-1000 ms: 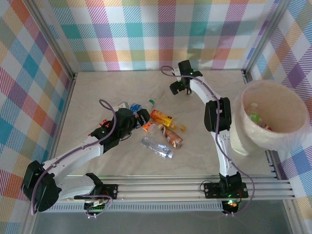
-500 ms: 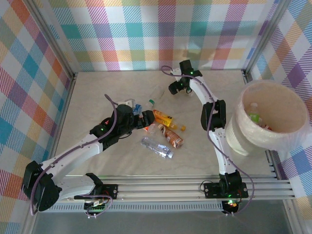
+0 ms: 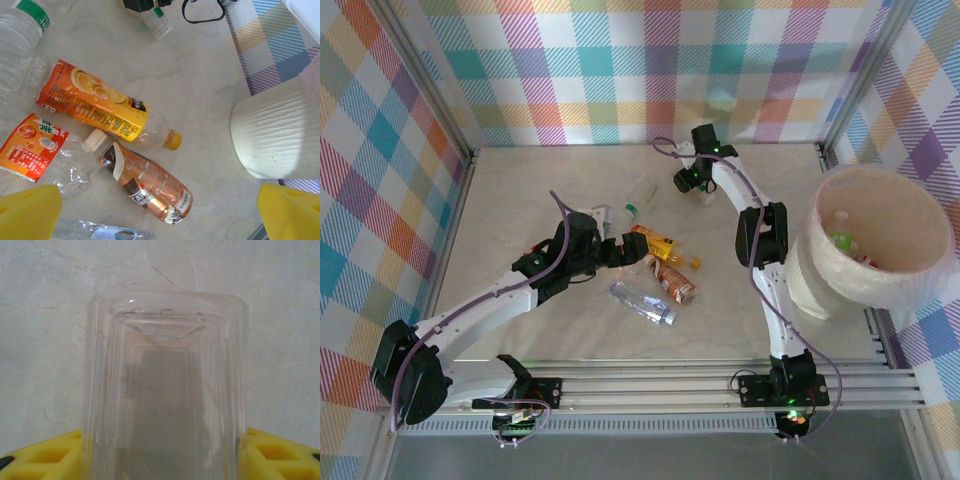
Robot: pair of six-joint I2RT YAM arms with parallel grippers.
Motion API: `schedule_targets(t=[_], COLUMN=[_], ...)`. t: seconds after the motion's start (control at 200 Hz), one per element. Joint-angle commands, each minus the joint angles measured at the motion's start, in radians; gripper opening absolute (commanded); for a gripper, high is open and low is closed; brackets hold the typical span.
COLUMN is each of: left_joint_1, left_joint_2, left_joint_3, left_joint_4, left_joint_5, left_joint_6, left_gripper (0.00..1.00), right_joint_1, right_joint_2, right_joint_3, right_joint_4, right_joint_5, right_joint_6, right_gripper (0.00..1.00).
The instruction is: Put the plastic bottles in the bin
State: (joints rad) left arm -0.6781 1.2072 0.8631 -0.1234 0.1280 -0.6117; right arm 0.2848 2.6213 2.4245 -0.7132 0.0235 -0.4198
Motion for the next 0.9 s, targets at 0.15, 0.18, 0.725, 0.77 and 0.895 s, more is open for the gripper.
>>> schedule_targets(t=[0.15, 0.18, 0.725, 0.77, 0.895], left_joint_1=[0.0, -0.001, -0.087, -0.091, -0.101], left_joint_2=[0.005, 0.008, 0.086, 0.086, 0.092], left_joint_3=[0.019, 0.02, 0.069, 0.069, 0.064], left_joint_4=[0.06, 0.064, 0.168, 0.176, 0.218], left_joint_5=[0.043, 0.046, 0.111, 0.111, 0.113], left_joint_6=[0.028, 0.027, 0.031, 0.029, 0.017], left_gripper=[1.0, 1.0, 1.0, 1.0, 1.0], right_joint_1=[0.003, 0.005, 0.015, 0.014, 0.015], right_joint_2=[-0.297, -0.331, -1.042, -1.097, -1.251], right_joint_3=[-0.301, -0.335, -0.961, -0.991, -1.059], right_joint_4=[0.191, 0.208, 0.334, 0.332, 0.334], right_joint_5=[0.011, 0.004, -0.252, -0.26, -0.261], right_joint_6=[0.069, 0.077, 0.263, 0.277, 0.313], right_gripper=[0.53, 0.53, 0.5, 0.5, 0.5])
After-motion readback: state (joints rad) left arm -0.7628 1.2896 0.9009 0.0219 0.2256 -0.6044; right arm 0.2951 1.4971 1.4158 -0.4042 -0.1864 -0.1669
